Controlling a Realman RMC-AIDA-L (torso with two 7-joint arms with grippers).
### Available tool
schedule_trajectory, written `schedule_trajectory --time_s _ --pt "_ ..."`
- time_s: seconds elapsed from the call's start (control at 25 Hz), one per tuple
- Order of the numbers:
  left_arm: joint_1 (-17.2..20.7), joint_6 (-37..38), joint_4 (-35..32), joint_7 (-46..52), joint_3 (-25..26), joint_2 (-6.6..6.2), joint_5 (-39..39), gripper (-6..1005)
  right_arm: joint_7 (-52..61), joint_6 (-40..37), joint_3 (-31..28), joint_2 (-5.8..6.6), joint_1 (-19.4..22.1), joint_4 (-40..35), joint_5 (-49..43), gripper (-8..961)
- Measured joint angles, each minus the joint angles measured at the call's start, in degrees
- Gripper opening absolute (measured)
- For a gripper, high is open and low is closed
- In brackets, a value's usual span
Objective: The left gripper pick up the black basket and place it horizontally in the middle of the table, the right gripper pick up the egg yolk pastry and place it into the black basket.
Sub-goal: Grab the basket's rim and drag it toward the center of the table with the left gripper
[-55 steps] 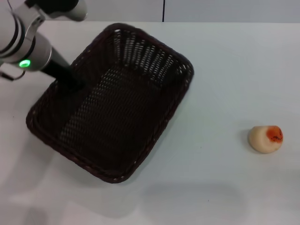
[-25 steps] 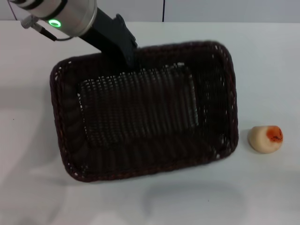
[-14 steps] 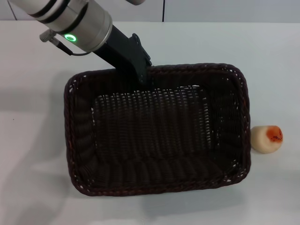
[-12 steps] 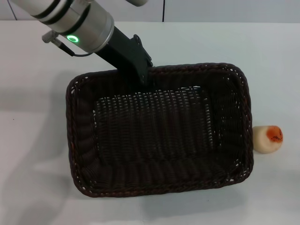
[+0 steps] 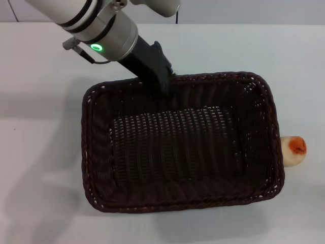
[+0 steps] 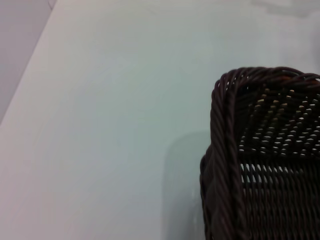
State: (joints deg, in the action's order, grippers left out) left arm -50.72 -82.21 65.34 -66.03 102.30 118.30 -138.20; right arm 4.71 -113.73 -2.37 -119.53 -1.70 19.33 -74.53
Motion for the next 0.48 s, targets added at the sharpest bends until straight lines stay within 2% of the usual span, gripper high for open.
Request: schedule_trajectory --time_s 0.2,0.4,0.48 --pt "-0.45 1.82 -0.35 -0.34 -2.15 0.08 0.23 219 0.0 0.01 0.0 0.0 0.1 0.0 0.0 752" --pt "-0.54 2.86 0.1 -0.38 -2.94 0.16 0.55 450 -0.16 0.01 0.0 0.0 0.19 0.0 0.07 751" --pt "-0.59 3.7 0.15 -0.52 -2.84 0.19 1.49 485 -0.23 0.01 0.0 0.0 0.2 0.0 0.14 751"
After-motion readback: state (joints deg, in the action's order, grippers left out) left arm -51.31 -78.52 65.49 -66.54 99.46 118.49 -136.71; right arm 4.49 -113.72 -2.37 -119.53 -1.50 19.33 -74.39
